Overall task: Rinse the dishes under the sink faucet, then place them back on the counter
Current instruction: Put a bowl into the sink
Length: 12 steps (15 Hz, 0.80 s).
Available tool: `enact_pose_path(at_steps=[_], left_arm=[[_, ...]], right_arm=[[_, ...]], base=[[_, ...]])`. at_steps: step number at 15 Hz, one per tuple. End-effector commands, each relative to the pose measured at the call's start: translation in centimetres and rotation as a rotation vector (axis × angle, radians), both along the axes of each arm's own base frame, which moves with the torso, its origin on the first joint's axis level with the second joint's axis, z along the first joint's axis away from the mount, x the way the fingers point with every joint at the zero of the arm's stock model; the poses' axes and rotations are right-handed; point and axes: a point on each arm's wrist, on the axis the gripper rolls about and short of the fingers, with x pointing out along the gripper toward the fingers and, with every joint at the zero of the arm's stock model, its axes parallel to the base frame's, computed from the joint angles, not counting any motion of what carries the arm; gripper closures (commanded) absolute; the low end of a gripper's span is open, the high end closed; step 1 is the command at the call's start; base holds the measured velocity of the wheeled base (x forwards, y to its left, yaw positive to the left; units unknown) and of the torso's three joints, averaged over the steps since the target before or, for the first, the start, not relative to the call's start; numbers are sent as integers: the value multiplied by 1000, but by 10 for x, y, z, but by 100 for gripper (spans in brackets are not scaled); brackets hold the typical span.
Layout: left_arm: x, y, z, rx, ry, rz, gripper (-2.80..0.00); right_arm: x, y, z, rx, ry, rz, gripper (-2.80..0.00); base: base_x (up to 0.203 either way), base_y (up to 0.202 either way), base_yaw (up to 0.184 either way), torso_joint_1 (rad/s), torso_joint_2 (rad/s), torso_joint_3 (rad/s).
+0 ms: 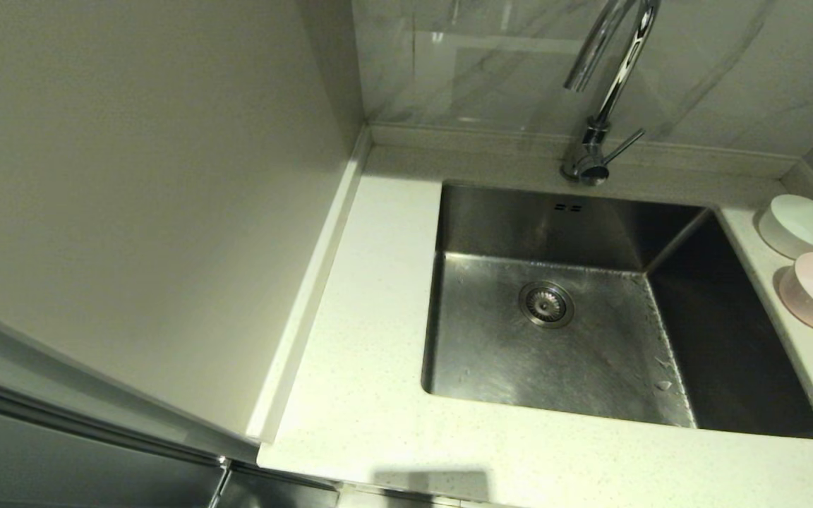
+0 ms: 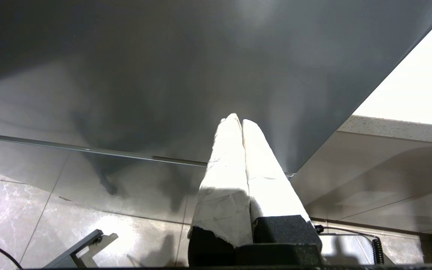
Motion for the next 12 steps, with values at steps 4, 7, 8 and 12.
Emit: enact_pose_path(at_steps=[4, 7, 8, 12], left_arm=[[0, 0, 0, 0, -2, 0, 0], [0, 0, 0, 0, -2, 0, 0], [0, 0, 0, 0, -2, 0, 0], [0, 0, 0, 0, -2, 0, 0]], right_arm=[[0, 0, 0, -8, 2, 6, 0], [-8, 0, 29, -7, -101, 18, 0], [-11, 1, 46, -6, -117, 27, 0], [8, 0, 124, 1, -69, 2, 0]], base=[[0, 0, 0, 0, 0, 0], [0, 0, 0, 0, 0, 0], [0, 0, 0, 0, 0, 0], [0, 0, 0, 0, 0, 0]])
